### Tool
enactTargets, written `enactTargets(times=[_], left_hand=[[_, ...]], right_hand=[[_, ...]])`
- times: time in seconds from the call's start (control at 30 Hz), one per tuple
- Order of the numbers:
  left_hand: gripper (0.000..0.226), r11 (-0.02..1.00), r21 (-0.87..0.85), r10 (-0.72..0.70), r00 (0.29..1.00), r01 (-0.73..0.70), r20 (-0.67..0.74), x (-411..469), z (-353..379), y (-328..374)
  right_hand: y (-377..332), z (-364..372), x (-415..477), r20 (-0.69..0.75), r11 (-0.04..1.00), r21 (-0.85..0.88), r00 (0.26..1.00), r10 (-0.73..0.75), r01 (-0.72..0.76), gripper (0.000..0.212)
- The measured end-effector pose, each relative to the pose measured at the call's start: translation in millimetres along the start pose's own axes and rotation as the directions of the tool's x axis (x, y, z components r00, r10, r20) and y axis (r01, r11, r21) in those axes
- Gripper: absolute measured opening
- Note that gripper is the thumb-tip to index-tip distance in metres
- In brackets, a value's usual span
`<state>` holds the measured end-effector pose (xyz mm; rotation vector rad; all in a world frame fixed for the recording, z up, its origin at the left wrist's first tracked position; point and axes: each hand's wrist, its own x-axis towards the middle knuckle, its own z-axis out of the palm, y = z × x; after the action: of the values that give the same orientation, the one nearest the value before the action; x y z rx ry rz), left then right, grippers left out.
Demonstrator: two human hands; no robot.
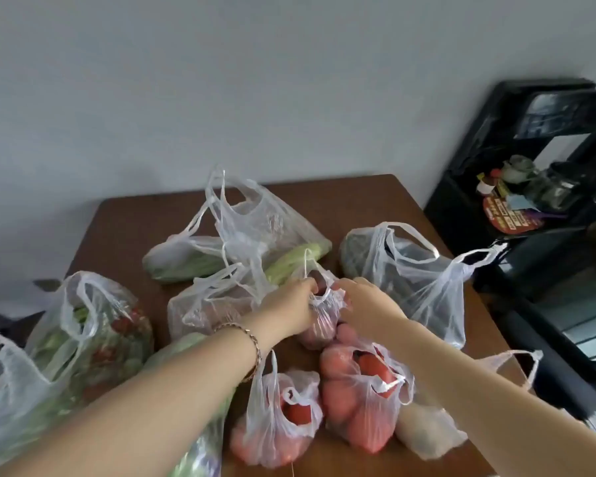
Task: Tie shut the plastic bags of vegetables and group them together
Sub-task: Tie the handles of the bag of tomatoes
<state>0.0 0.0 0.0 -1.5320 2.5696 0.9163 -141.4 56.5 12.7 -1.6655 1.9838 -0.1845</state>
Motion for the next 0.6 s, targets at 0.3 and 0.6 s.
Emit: enactTargets(times=[0.3, 0.6], left_hand=[[0.028, 0.925, -0.226, -0.332, 0.940, 0.306, -0.085, 30, 30, -17], [0.015, 0.739, -0.582, -0.366, 0.928, 0.339, 0.077, 63, 42, 24]], right_hand=[[13, 32, 36, 0.033, 0.927, -0.342, 0.988, -0.153, 0.155, 0.036], [35, -19, 66, -0.142, 0.870, 0.491, 0.989, 0.030, 0.044, 0.042]])
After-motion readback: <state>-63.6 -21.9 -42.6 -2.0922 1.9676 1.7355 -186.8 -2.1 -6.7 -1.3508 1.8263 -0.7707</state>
